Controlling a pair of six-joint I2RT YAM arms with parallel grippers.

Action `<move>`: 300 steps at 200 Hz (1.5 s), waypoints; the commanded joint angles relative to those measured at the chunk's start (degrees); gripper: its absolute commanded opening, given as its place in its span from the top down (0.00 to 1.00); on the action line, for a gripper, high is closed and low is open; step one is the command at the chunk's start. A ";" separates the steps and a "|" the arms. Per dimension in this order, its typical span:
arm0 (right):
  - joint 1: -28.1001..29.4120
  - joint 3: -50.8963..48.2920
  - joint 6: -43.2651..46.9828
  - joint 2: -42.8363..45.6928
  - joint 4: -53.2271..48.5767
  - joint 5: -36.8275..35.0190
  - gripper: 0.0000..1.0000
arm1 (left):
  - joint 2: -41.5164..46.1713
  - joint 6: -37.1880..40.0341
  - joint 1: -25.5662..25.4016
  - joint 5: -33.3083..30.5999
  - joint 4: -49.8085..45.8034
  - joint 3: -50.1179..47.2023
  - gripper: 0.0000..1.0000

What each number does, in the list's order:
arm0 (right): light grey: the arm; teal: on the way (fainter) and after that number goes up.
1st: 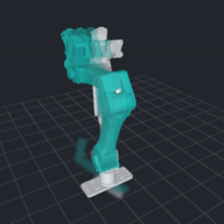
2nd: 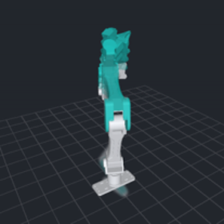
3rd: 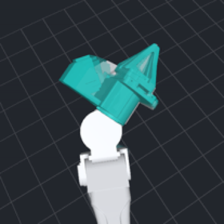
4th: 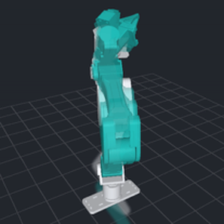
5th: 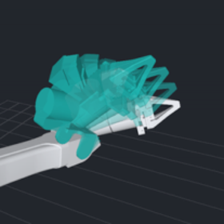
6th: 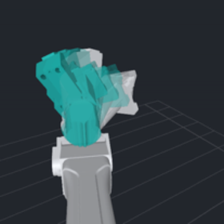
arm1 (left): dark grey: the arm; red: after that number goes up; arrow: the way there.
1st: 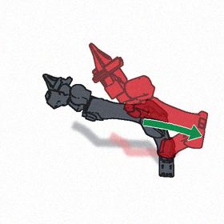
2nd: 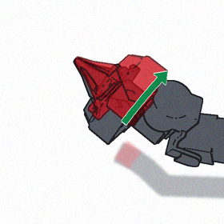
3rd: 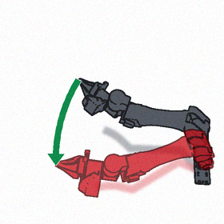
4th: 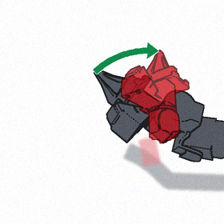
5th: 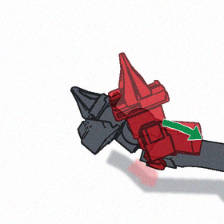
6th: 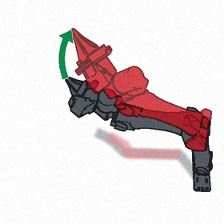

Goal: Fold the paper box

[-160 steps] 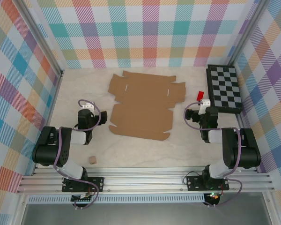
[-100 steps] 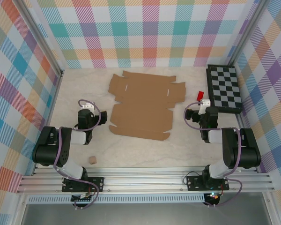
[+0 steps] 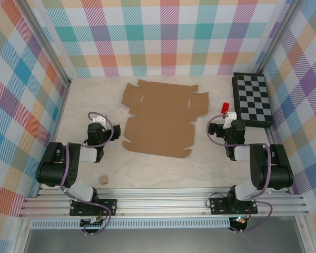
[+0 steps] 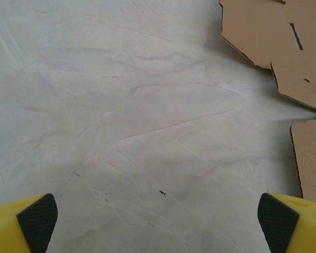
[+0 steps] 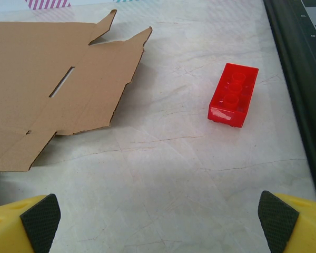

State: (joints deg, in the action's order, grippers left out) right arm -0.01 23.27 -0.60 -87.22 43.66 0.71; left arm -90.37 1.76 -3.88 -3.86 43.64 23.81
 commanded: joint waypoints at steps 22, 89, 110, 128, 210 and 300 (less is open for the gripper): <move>0.01 1.24 0.05 -0.21 1.03 1.22 0.00 | 0.72 0.09 0.73 2.03 1.26 1.06 0.00; 0.12 3.84 0.27 1.88 -4.78 1.67 0.00 | 5.43 -1.27 0.94 -0.27 -8.50 4.44 0.00; 0.36 14.03 -3.63 5.39 -26.52 -4.92 0.00 | 10.80 -4.16 0.98 -3.90 -21.48 9.94 0.00; 0.50 21.02 -7.49 6.65 -38.11 -8.93 0.00 | 12.77 -11.18 1.62 -5.75 -30.50 15.13 0.00; 20.10 51.35 -9.17 -5.70 -68.16 -6.71 0.00 | -3.83 -23.50 1.44 8.69 -62.21 47.18 0.00; 31.97 64.96 -10.74 -26.10 -68.94 -5.44 0.00 | -17.16 -27.67 -10.94 14.42 -64.79 58.79 0.00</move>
State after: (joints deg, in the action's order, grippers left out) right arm 31.05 85.73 -10.33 -110.59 -24.27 -5.54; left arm -103.53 -22.94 -11.79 8.38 -19.81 80.14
